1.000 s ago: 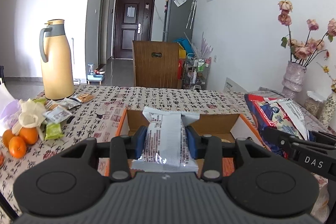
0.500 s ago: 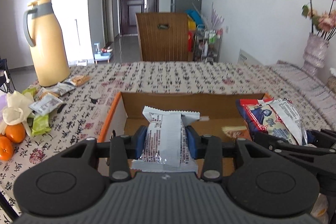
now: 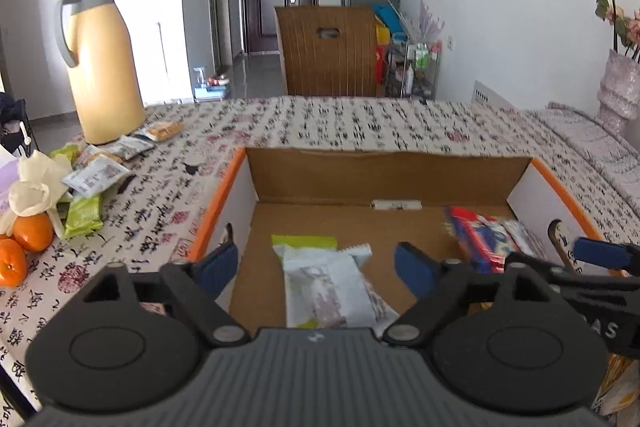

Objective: Organize snacks
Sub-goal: 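Carry both packets over the box and release them inside, then move both tools back toward the snack pile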

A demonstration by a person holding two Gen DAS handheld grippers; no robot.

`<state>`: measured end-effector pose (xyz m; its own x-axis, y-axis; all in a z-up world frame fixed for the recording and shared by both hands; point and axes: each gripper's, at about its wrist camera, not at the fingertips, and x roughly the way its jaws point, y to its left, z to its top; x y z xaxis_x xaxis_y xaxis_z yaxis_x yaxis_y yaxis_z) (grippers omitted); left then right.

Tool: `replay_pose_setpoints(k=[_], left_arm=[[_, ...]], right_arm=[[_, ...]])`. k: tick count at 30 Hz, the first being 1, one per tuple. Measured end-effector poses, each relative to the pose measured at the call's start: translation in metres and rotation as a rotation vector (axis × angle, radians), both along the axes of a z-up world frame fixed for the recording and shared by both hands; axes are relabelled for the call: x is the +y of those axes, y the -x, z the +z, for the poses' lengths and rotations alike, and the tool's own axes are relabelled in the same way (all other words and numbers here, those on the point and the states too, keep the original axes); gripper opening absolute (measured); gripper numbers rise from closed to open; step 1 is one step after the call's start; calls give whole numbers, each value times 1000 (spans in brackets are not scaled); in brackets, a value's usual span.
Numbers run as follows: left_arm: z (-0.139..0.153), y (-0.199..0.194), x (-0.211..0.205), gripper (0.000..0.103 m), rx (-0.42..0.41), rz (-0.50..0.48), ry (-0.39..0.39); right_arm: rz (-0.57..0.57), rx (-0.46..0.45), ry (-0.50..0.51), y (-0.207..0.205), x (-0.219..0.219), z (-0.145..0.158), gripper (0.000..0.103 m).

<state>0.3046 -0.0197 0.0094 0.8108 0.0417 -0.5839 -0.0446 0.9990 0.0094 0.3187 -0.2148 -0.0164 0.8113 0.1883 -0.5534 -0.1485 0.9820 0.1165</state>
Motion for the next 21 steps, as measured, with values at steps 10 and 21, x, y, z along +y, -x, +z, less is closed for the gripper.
replay_pose_setpoints(k=[10,21], left_arm=[[10,15,12,103,-24,48,32],[26,58,15,103,-84,27,31]], right_arm=[[-12,-19,-20,13,-7,5,103],[1,-95,-40,58,-18,22,103]])
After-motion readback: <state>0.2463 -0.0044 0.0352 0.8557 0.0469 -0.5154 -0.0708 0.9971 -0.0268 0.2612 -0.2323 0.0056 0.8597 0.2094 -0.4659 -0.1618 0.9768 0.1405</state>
